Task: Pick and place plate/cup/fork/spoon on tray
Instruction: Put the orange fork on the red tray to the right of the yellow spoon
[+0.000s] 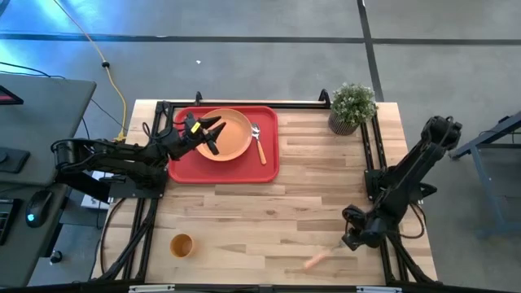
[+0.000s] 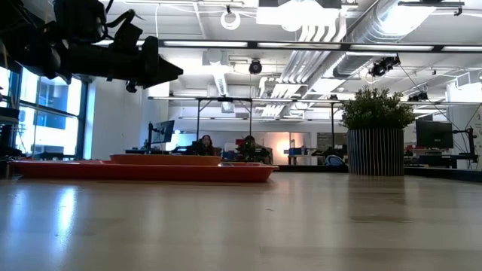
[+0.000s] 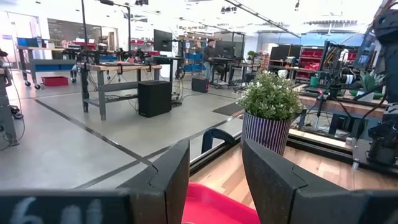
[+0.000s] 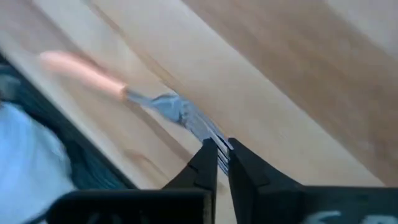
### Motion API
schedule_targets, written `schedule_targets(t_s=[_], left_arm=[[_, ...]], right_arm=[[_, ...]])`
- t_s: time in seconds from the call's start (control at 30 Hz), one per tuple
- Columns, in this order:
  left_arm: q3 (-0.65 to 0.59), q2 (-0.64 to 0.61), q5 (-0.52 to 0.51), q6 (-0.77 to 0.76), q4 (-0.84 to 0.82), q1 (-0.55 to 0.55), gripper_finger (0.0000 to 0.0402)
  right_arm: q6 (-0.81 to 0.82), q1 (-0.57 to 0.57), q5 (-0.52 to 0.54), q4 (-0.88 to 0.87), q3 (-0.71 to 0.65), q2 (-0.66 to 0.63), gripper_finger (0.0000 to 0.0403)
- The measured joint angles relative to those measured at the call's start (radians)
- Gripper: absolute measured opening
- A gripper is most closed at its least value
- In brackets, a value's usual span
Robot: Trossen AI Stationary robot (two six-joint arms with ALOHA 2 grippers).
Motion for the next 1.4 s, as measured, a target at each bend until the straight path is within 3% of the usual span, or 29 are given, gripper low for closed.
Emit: schedule_targets(t_s=[0.27, 0.43, 0.67, 0.77, 0.97, 1.17, 1.27, 1.4], left_arm=[[0.000, 0.000, -0.005, 0.004, 0.019, 0.000, 0.0140], [0.000, 0.000, -0.005, 0.001, 0.018, 0.000, 0.0140], [0.000, 0.000, -0.003, -0.018, 0.019, 0.000, 0.0140], [0.005, 0.000, 0.073, -0.026, 0.016, 0.000, 0.0140], [0.086, 0.019, 0.318, -0.019, 0.020, -0.056, 0.0140], [0.215, 0.156, 0.339, -0.008, -0.003, -0.143, 0.0141], [0.310, 0.249, 0.344, -0.009, -0.088, -0.168, 0.0141], [0.456, 0.355, 0.462, -0.032, -0.330, -0.183, 0.0141]], right_arm=[[-0.167, -0.087, 0.173, -0.004, 0.000, -0.128, 0.0000], [-0.347, -0.203, 0.163, -0.004, 0.000, -0.190, 0.0000], [-0.614, -0.414, 0.057, 0.005, 0.000, -0.281, 0.0000], [-0.765, -0.505, 0.031, 0.027, 0.000, -0.305, 0.0000], [-1.099, -0.676, 0.035, 0.031, 0.048, -0.301, 0.0000], [-1.359, -0.808, 0.040, 0.029, 0.119, -0.250, 0.0000], [-1.453, -0.851, 0.026, 0.029, 0.168, -0.194, 0.0000], [-1.588, -0.884, 0.071, 0.010, 0.248, -0.112, 0.0000]])
